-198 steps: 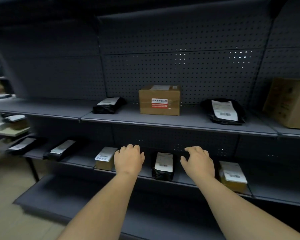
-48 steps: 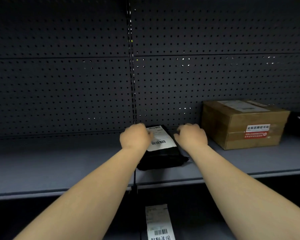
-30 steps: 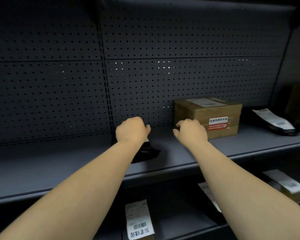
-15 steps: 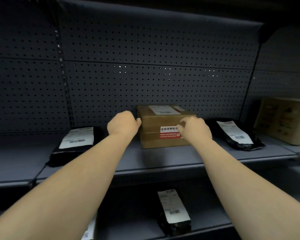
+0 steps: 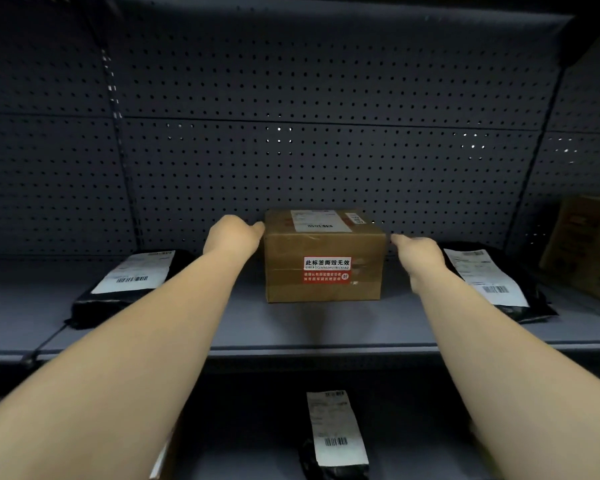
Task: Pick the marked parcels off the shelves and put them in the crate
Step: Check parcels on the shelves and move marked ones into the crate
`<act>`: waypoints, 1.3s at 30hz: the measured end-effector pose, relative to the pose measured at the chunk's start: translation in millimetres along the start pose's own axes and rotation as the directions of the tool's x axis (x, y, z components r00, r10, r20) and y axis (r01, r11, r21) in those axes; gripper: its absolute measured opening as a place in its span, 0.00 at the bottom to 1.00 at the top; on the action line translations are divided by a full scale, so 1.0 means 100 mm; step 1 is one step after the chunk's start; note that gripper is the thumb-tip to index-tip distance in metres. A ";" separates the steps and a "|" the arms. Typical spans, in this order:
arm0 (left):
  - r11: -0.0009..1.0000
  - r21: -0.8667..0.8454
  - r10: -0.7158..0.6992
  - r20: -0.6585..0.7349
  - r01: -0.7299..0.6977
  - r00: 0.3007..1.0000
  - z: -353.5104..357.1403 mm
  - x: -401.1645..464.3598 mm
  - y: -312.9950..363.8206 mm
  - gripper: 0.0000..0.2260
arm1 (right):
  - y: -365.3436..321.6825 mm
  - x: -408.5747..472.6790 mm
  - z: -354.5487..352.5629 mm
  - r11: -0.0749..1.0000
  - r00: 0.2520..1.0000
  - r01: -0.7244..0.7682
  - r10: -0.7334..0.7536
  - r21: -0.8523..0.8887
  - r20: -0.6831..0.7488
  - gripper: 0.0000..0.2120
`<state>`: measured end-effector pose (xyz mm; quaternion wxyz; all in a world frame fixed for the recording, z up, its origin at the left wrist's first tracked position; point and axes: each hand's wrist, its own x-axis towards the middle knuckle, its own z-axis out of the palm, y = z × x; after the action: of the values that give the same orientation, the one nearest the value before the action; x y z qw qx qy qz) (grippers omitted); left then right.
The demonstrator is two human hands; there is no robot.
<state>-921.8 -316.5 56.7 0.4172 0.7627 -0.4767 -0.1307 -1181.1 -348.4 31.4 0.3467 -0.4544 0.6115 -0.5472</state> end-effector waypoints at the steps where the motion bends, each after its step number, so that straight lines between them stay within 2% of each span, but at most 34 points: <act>1: 0.999 -0.032 -0.016 0.014 0.017 1.000 0.01 0.04 0.01 0.19 | -0.01 0.05 0.02 0.997 0.998 -0.057 0.056 0.049 0.022 0.23; 4: 0.981 -0.166 -0.078 0.119 0.097 0.990 0.08 0.16 0.04 0.17 | -0.06 0.20 0.07 0.977 0.980 -0.189 0.181 0.102 0.081 0.27; 6: 0.947 -0.254 -0.138 0.240 0.199 0.961 0.12 0.23 0.06 0.24 | -0.09 0.29 0.11 0.957 0.962 -0.263 0.252 0.119 0.102 0.27; 8: 0.909 -0.300 -0.188 0.323 0.289 0.928 0.17 0.28 0.09 0.26 | -0.10 0.38 0.13 0.932 0.935 -0.339 0.318 0.126 0.156 0.25; 11: 0.862 -0.345 -0.230 0.385 0.371 0.894 0.22 0.38 0.11 0.25 | -0.08 0.50 0.17 0.901 0.890 -0.418 0.379 0.118 0.255 0.19; 18: 0.812 -0.388 -0.244 0.453 0.436 0.857 0.30 0.55 0.11 0.20 | -0.06 0.66 0.22 0.840 0.818 -0.518 0.433 0.161 0.378 0.17; 25: 0.774 -0.427 -0.254 0.467 0.468 0.847 0.33 0.55 0.13 0.15 | -0.06 0.70 0.21 0.852 0.804 -0.508 0.417 0.125 0.424 0.18; 29: 0.769 -0.464 -0.234 0.436 0.440 0.869 0.35 0.48 0.16 0.14 | -0.04 0.67 0.17 0.882 0.838 -0.445 0.350 0.153 0.419 0.18; 36: 0.736 -0.607 -0.152 0.283 0.300 0.947 0.33 0.27 0.10 0.08 | 0.11 0.55 0.09 0.899 0.891 -0.314 0.168 0.306 0.421 0.14; 39: 0.712 -0.669 -0.087 0.215 0.211 0.973 0.33 0.16 0.04 0.09 | 0.19 0.49 0.06 0.900 0.913 -0.255 0.104 0.353 0.394 0.14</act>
<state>-935.6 -347.2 42.6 0.6163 0.5758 -0.3643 -0.3949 -1196.3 -396.6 15.4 0.5889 -0.4092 0.4523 -0.5303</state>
